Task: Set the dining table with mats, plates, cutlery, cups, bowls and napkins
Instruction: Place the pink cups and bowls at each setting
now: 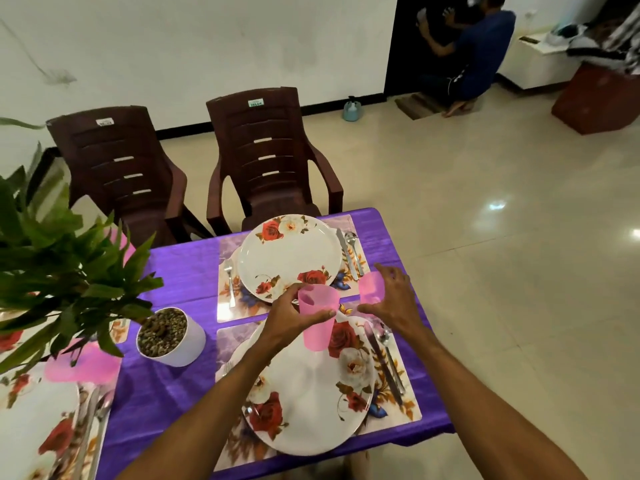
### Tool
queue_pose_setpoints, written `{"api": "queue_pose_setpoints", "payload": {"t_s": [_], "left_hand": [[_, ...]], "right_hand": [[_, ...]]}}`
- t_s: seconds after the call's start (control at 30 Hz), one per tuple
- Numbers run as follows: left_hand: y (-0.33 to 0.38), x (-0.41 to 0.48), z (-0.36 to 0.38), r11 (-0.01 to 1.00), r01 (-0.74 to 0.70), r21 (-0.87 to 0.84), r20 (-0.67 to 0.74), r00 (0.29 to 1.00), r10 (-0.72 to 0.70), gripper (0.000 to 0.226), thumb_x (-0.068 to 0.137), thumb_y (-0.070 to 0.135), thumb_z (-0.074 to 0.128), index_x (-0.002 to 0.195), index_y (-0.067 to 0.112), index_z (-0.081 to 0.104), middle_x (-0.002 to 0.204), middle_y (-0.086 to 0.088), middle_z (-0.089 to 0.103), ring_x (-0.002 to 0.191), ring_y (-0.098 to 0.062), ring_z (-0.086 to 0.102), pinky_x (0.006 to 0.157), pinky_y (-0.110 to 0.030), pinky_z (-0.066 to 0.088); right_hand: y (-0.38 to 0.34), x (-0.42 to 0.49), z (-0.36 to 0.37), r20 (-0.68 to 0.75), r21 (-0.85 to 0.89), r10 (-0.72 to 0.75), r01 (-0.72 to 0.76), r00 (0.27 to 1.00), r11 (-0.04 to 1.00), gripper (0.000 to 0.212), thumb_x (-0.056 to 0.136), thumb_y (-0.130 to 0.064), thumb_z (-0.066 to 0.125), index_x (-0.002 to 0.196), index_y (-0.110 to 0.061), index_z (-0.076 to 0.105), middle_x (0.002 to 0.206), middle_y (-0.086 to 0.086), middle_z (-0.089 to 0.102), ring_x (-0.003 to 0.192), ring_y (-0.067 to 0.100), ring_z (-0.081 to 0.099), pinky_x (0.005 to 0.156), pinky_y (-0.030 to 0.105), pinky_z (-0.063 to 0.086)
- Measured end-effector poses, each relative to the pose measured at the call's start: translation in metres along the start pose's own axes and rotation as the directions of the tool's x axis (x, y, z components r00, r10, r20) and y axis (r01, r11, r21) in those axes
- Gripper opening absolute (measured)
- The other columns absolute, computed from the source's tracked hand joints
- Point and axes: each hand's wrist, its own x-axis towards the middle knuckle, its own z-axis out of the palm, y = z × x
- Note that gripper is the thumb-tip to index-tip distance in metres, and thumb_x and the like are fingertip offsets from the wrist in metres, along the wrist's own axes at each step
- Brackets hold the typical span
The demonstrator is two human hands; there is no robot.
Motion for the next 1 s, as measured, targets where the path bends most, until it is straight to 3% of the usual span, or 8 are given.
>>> {"api": "queue_pose_setpoints", "payload": {"t_s": [0.1,0.17,0.3,0.37,0.47,0.6,0.83,1.0], "left_hand": [[0.008,0.007,-0.005,0.998,-0.043,-0.041,-0.022,0.999,0.042,0.097,0.046,0.078,0.078,0.127,0.03,0.054,0.122,0.007,0.062,0.107,-0.018,0.061,0.083,-0.038,0.06],[0.015,0.015,-0.009,0.994,-0.072,-0.077,-0.031,0.997,0.07,0.094,0.049,0.073,0.079,0.128,0.029,0.054,0.119,0.006,0.064,0.106,-0.018,0.062,0.083,-0.035,0.059],[0.037,0.038,-0.015,0.986,-0.118,-0.116,-0.032,0.993,0.115,0.088,0.055,0.064,0.084,0.131,0.032,0.052,0.122,0.006,0.063,0.109,-0.015,0.061,0.078,-0.016,0.051],[0.05,0.048,-0.016,0.98,-0.131,-0.149,-0.018,0.991,0.13,0.081,0.063,0.055,0.086,0.132,0.034,0.049,0.124,0.007,0.061,0.109,-0.012,0.06,0.075,-0.009,0.047],[0.062,0.063,-0.02,0.974,-0.142,-0.174,-0.017,0.99,0.141,0.08,0.073,0.047,0.083,0.141,0.03,0.044,0.128,0.009,0.055,0.112,-0.011,0.055,0.08,-0.014,0.044],[0.065,0.09,-0.026,0.982,-0.098,-0.16,-0.03,0.995,0.095,0.094,0.075,0.066,0.07,0.151,0.026,0.034,0.133,0.003,0.053,0.11,-0.012,0.058,0.074,-0.014,0.047],[0.038,0.152,-0.02,0.996,-0.064,-0.061,-0.102,0.993,0.058,0.065,0.081,0.048,0.077,0.138,0.026,0.052,0.126,0.003,0.062,0.106,-0.013,0.063,0.081,-0.023,0.054],[0.017,0.191,-0.01,0.998,-0.05,-0.05,-0.139,0.989,0.043,0.054,0.085,0.038,0.076,0.133,0.024,0.058,0.121,0.004,0.064,0.1,-0.01,0.064,0.075,-0.015,0.051]], "right_hand": [[-0.018,-0.001,-0.01,-0.059,-0.01,-0.12,0.119,0.991,0.993,0.107,0.06,-0.052,0.087,0.15,-0.026,0.036,0.153,0.008,0.036,0.14,0.03,0.032,0.111,0.053,0.037],[-0.038,0.001,-0.018,0.028,0.118,-0.219,0.215,0.975,0.97,0.105,0.063,-0.047,0.088,0.152,-0.029,0.035,0.152,0.004,0.04,0.14,0.025,0.036,0.113,0.047,0.037],[-0.081,0.011,-0.027,0.205,0.384,-0.287,0.193,0.936,0.903,0.107,0.064,-0.036,0.092,0.153,-0.032,0.032,0.141,-0.004,0.05,0.122,0.019,0.054,0.094,0.035,0.055],[-0.095,0.023,-0.026,0.157,0.42,-0.271,0.184,0.95,0.889,0.105,0.064,-0.034,0.092,0.152,-0.029,0.035,0.13,-0.008,0.055,0.119,0.019,0.056,0.094,0.039,0.056],[-0.101,0.047,-0.027,0.072,0.432,-0.235,0.182,0.969,0.883,0.101,0.061,-0.037,0.093,0.146,-0.026,0.041,0.12,-0.007,0.061,0.11,0.019,0.06,0.09,0.043,0.057],[-0.095,0.088,-0.026,-0.013,0.404,-0.166,0.157,0.986,0.901,0.096,0.06,-0.03,0.095,0.141,-0.02,0.044,0.12,0.001,0.061,0.108,0.024,0.06,0.082,0.036,0.057],[-0.076,0.188,-0.016,-0.129,0.36,-0.013,0.059,0.992,0.931,0.094,0.055,-0.019,0.095,0.132,-0.017,0.041,0.12,0.008,0.061,0.105,0.029,0.061,0.083,0.033,0.053],[-0.061,0.25,0.004,-0.145,0.344,0.03,0.022,0.989,0.939,0.092,0.059,-0.013,0.093,0.133,-0.013,0.039,0.123,0.01,0.058,0.111,0.028,0.058,0.083,0.028,0.047]]}}
